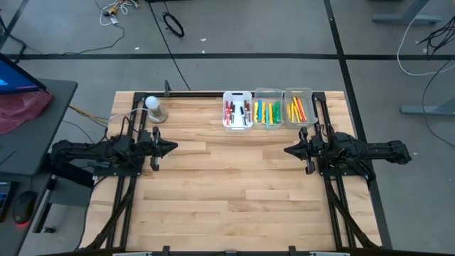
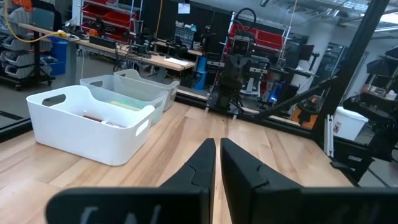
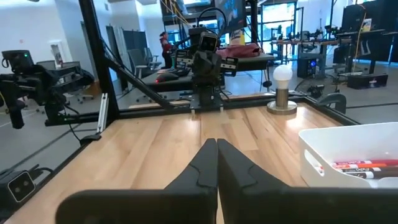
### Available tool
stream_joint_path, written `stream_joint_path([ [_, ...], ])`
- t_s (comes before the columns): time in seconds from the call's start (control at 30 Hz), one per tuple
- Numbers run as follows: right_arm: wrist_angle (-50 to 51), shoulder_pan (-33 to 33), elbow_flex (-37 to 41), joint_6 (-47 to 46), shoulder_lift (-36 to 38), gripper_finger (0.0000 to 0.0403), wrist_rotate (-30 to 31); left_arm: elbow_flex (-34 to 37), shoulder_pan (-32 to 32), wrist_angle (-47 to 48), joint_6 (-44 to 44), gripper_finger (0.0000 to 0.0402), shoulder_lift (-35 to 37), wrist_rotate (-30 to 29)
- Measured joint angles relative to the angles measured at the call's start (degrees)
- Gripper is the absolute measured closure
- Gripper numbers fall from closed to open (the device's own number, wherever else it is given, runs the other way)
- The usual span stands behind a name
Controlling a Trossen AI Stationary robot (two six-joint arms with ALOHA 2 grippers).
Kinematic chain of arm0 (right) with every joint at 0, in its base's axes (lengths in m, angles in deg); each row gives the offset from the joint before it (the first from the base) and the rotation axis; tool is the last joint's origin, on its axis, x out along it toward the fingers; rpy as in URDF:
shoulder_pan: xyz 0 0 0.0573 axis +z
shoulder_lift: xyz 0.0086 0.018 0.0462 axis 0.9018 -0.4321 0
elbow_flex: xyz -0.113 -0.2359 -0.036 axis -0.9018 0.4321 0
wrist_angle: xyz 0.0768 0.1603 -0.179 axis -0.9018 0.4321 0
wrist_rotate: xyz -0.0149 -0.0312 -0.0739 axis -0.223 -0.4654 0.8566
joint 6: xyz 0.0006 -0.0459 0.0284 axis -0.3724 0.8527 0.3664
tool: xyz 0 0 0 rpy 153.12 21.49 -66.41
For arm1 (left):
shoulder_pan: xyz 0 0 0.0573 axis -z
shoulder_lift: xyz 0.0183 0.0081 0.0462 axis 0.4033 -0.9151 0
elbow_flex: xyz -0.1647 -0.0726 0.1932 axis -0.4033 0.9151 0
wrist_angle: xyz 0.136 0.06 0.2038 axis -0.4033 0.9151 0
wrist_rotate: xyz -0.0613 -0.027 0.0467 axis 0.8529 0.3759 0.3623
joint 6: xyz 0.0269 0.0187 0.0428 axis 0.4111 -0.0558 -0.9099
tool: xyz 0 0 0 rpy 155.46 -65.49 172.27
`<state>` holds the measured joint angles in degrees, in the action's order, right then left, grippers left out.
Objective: Pick & Place Markers
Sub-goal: Return to Home Position
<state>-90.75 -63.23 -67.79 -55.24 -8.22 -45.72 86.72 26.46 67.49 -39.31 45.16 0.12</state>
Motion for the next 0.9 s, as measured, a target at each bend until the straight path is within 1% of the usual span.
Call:
stream_joint_path([
  [0.73,0.0,0.0,0.0,-0.1,0.0,0.0401,0.0,0.0,0.0,0.0,0.0,0.0372,0.0,0.0],
  [0.8,0.0,0.0,0.0,-0.1,0.0,0.0401,0.0,0.0,0.0,0.3,-2.3,0.0372,0.0,0.1],
  [0.9,0.0,0.0,0.0,-0.1,0.0,0.0401,0.0,-0.1,0.1,0.9,-8.5,0.0372,0.0,1.1],
])
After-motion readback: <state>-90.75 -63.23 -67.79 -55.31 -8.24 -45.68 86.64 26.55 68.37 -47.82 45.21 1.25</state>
